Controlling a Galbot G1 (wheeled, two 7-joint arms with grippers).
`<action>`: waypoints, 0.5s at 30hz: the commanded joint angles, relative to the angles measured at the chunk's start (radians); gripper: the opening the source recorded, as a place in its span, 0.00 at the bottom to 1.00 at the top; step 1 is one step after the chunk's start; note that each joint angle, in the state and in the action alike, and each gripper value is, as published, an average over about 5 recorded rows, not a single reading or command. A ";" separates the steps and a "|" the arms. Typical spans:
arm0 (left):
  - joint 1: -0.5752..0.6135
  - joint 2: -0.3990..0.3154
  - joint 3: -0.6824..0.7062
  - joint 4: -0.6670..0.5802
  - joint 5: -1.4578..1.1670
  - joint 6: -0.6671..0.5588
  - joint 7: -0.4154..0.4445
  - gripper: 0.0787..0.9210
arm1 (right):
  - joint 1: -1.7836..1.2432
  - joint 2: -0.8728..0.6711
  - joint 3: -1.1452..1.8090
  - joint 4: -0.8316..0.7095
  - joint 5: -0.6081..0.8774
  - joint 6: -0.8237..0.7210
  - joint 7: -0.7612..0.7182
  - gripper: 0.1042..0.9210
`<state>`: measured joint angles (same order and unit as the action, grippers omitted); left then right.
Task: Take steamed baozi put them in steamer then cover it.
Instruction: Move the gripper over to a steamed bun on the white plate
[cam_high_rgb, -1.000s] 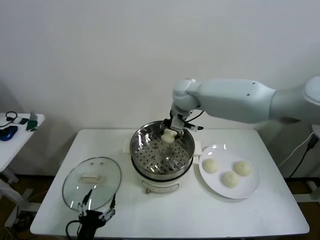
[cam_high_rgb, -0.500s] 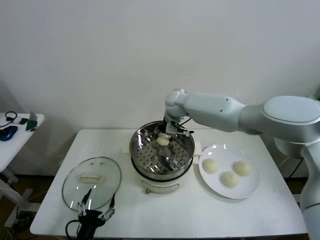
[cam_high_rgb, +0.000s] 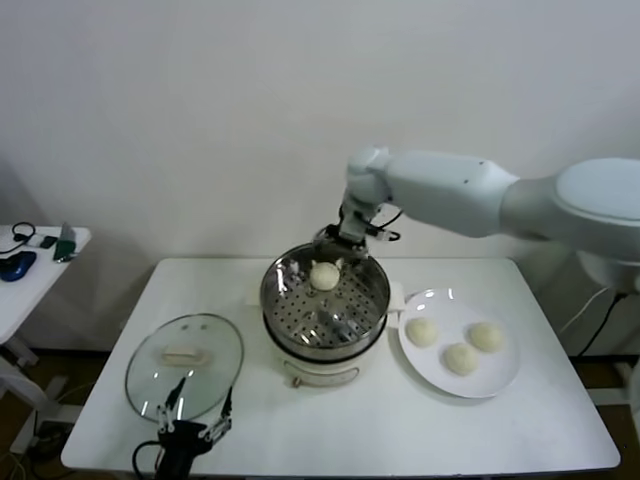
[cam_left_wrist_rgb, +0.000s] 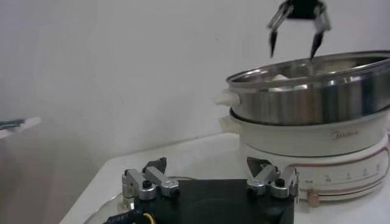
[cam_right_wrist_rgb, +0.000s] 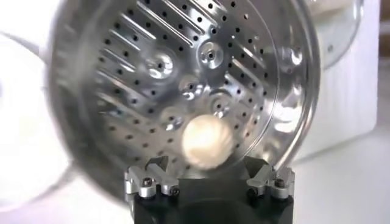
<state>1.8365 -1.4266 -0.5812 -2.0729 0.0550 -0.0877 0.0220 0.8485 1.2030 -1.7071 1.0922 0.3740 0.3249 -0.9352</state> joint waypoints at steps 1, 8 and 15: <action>0.003 0.001 0.001 -0.003 0.002 -0.001 0.000 0.88 | 0.260 -0.241 -0.238 0.176 0.518 -0.387 -0.077 0.88; 0.002 0.003 0.010 -0.006 0.006 -0.001 0.000 0.88 | 0.168 -0.510 -0.292 0.399 0.482 -0.684 0.137 0.88; 0.016 -0.003 0.007 -0.006 0.017 -0.002 0.000 0.88 | -0.106 -0.522 -0.102 0.394 0.361 -0.736 0.178 0.88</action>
<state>1.8533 -1.4324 -0.5770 -2.0806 0.0718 -0.0893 0.0219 0.8496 0.8221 -1.8387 1.3813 0.6806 -0.2159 -0.8216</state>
